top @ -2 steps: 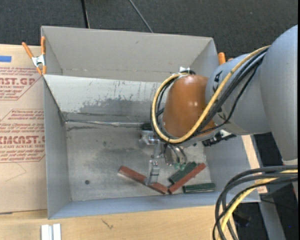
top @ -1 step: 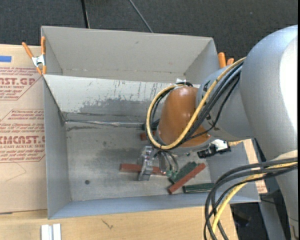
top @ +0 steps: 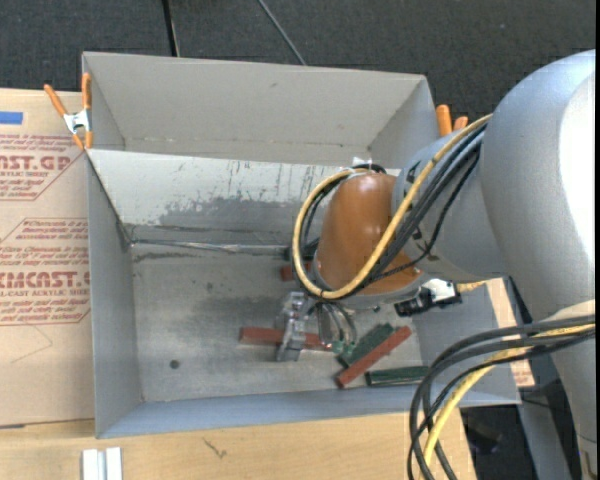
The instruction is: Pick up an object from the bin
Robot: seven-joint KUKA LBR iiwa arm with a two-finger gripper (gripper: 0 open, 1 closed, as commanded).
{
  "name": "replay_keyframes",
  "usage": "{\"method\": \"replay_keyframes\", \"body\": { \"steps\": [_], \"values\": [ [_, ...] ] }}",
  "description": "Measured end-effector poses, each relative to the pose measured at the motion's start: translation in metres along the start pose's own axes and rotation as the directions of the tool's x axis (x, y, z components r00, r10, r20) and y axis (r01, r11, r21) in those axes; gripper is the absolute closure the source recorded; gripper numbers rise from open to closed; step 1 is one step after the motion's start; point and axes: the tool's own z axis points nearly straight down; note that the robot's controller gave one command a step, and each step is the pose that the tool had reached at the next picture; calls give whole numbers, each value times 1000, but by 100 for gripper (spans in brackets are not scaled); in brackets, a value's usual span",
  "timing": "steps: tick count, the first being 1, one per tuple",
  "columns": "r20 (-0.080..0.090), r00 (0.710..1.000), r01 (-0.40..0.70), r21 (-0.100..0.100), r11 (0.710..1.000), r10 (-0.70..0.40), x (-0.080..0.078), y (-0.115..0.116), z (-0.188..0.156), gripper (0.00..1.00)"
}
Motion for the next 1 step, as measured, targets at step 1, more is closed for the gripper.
{"method": "replay_keyframes", "body": {
  "steps": [1],
  "values": [
    [-3, 996, 88, -1, 996, -88, -14, -8, 1, 100]
  ]
}}
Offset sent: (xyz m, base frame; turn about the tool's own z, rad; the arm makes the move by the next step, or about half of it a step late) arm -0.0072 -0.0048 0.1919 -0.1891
